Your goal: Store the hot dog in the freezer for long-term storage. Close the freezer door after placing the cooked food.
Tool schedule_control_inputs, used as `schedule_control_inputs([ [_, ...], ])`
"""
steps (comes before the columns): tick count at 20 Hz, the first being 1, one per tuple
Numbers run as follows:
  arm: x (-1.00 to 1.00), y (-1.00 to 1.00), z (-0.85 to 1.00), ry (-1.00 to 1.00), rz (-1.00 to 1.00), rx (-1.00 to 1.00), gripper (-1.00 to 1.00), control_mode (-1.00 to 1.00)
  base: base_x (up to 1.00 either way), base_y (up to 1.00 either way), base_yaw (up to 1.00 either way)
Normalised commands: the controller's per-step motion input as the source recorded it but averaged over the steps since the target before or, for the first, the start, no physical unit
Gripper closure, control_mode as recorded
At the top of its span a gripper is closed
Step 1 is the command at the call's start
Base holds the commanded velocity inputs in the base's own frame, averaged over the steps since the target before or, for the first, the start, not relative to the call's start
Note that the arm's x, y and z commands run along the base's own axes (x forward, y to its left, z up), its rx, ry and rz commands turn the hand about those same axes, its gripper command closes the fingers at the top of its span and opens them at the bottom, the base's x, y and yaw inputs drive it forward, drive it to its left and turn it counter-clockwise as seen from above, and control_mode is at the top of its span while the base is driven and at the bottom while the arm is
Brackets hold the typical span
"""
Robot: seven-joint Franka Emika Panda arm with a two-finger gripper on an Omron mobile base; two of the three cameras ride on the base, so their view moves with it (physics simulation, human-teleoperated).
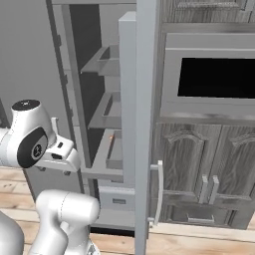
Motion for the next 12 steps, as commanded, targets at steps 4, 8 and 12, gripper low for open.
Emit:
schedule_control_inputs([
  [4, 0.00, 0.00, 0.00, 0.00, 0.00, 0.00, -1.00, 1.00, -0.50, -0.37, -0.10],
  [8, 0.00, 0.00, 0.00, 0.00, 0.00, 0.00, -1.00, 1.00, -0.66, -0.38, -0.15],
  [12, 0.00, 0.00, 0.00, 0.00, 0.00, 0.00, -1.00, 1.00, -0.90, -0.24, -0.14],
])
